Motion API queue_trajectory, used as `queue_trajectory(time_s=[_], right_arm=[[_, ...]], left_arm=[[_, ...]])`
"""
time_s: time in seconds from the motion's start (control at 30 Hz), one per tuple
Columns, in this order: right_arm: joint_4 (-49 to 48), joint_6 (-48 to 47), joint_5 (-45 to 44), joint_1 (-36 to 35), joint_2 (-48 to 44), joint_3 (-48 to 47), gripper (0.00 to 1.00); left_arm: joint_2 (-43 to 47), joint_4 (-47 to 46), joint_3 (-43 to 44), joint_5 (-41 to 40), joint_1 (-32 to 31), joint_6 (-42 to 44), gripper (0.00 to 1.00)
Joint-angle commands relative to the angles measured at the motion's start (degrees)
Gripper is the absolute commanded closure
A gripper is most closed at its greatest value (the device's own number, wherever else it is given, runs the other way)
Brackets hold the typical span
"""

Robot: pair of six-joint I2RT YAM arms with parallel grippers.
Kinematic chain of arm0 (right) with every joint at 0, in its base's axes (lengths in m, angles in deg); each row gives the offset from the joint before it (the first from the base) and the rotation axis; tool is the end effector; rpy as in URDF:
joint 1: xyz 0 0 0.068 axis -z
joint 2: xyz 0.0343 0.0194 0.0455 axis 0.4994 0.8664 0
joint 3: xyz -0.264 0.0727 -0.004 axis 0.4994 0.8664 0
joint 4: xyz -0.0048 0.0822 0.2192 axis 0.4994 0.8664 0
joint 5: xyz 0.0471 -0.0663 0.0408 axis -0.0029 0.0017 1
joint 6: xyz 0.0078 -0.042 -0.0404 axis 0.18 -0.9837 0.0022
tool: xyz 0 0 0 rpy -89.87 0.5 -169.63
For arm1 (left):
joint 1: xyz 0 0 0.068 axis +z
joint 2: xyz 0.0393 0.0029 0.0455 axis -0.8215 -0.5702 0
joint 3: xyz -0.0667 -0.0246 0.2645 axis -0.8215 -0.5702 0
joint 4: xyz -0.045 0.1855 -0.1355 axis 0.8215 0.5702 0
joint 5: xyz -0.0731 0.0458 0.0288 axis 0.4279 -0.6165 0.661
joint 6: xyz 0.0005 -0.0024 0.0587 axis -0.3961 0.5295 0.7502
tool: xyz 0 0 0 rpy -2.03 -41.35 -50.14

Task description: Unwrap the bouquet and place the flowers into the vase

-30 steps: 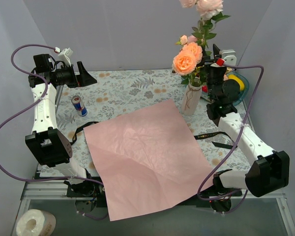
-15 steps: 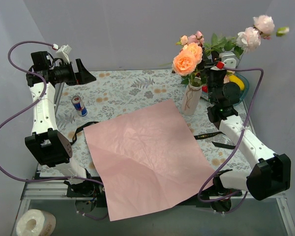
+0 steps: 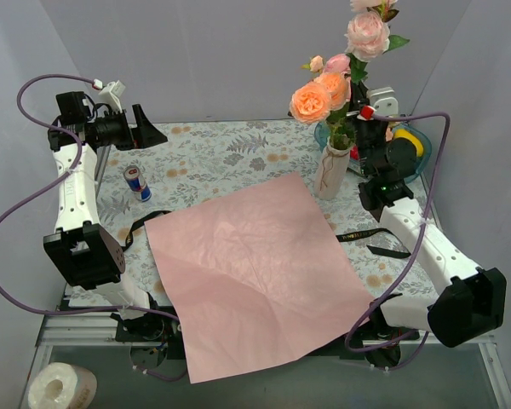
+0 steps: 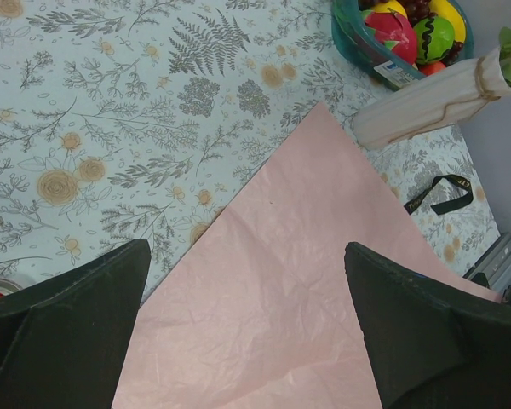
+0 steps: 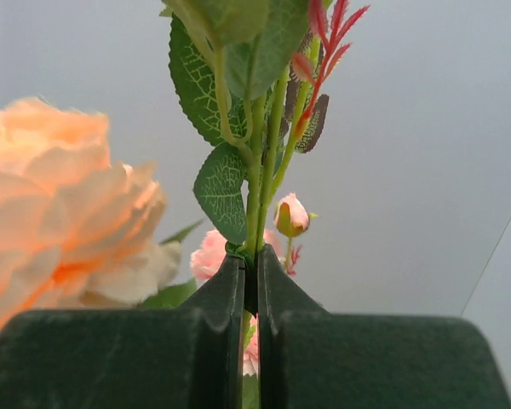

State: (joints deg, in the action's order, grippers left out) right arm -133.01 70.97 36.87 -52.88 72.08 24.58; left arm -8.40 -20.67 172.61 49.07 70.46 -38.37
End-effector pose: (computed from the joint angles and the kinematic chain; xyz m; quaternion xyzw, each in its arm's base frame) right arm 0.2344 0.0889 0.4528 -0.0656 0.4532 -0.0173 0.8888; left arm 0.3196 0.0530 0.3897 -0.1984 0.8252 -0.4457 0.2846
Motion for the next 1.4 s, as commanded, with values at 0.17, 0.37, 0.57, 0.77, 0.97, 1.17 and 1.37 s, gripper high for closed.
queue_trajectory(time_s=[0.17,0.37,0.57,0.77,0.97,1.17,1.37], right_arm=[[11.2,-0.9,2.3,0.0,1.3,-17.6,0.99],[18.9,1.2,2.6,0.1,2.2,-21.6,0.99],[16.9,3.7,2.7,0.1,1.3,-16.9,0.99],[12.4,5.6,2.0,0.2,0.3,-11.7,0.99],[8.3,7.1,0.9,0.2,-1.5,-5.1,0.99],[5.9,7.9,0.5,0.3,-2.4,-1.6,0.99],[13.4,7.5,-1.7,0.3,-0.4,-4.5,0.96]], left_arm=[[1.5,-1.2,-1.1,0.5,0.1,1.0,0.02],[1.6,-1.2,-1.3,0.3,0.1,1.4,0.02],[1.3,-1.6,-1.9,0.6,0.1,1.5,0.02],[0.7,-1.0,-0.6,0.4,0.1,1.6,0.02],[1.6,-1.2,-1.2,0.5,0.1,1.2,0.02],[1.5,-0.5,-0.4,0.1,0.2,1.8,0.02],[1.1,0.1,0.4,-0.1,0.2,1.9,0.02]])
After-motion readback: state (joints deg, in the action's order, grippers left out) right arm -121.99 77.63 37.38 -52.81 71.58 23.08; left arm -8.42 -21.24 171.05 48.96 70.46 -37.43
